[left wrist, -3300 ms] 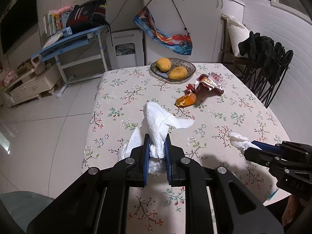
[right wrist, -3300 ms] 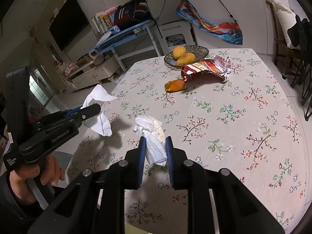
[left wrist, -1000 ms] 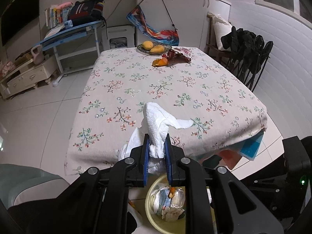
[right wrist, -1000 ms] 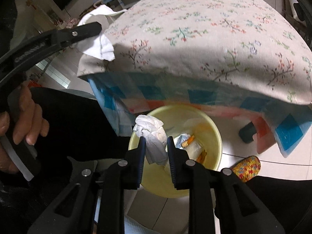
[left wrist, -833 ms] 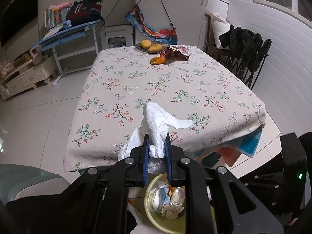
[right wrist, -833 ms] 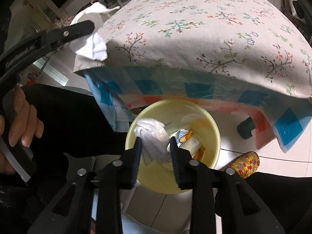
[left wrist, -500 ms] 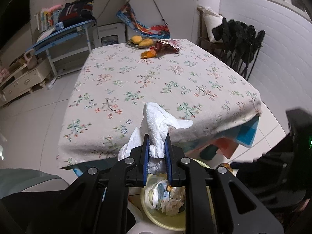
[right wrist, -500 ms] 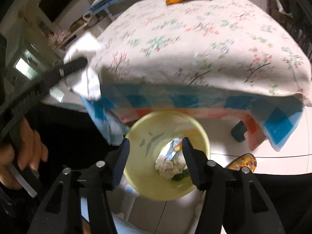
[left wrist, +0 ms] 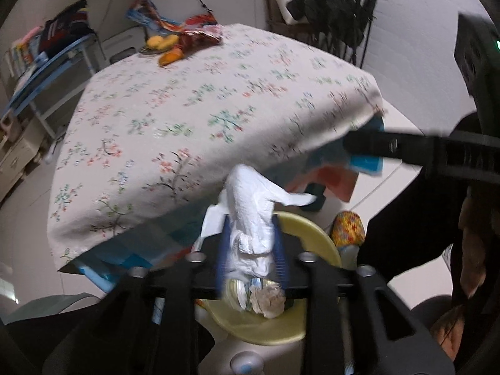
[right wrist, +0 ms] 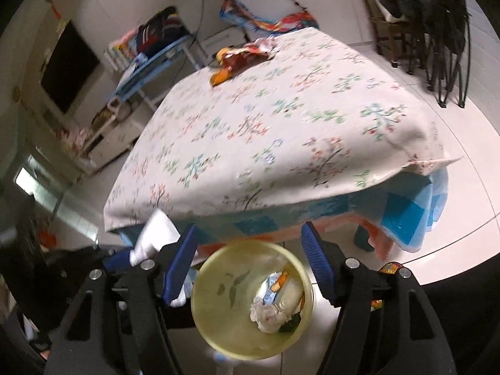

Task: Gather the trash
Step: 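Open the right gripper over the basin while the left gripper releases the napkin, then move both open grippers back toward the snack bag and orange peel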

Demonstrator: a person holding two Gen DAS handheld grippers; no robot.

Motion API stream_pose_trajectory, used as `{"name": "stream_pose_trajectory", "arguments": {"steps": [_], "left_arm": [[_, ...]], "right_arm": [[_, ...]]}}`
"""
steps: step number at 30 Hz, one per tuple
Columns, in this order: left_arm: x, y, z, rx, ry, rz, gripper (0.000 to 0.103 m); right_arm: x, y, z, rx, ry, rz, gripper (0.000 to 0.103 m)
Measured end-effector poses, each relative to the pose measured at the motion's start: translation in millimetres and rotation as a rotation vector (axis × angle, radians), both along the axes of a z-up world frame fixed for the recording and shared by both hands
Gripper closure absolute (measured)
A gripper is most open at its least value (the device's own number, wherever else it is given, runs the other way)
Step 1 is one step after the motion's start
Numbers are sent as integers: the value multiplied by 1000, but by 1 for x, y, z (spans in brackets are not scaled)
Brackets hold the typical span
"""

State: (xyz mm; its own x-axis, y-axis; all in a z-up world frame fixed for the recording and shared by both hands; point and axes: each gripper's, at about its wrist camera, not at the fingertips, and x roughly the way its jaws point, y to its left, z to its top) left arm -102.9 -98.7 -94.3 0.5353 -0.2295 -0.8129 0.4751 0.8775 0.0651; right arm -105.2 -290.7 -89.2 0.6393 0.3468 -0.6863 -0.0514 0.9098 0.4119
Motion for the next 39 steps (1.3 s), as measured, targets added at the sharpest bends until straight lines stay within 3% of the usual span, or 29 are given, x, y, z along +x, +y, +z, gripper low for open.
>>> {"name": "stream_pose_trajectory", "arguments": {"steps": [3,8,17,39], "left_arm": [[-5,-3,2,27,-44,7,41],[-5,1,9,33,-105,41,28],[-4,8,19,23,-172,90,25],[-3,11,27,5,-201,111,23]], "right_arm": [[0,-1,1,8,-5,-21,36],[-3,-6,1,11,-9,-36,34],[-3,-6,1,2,-10,-29,34],[-2,-2,5,-7,-23,-8,33]]}}
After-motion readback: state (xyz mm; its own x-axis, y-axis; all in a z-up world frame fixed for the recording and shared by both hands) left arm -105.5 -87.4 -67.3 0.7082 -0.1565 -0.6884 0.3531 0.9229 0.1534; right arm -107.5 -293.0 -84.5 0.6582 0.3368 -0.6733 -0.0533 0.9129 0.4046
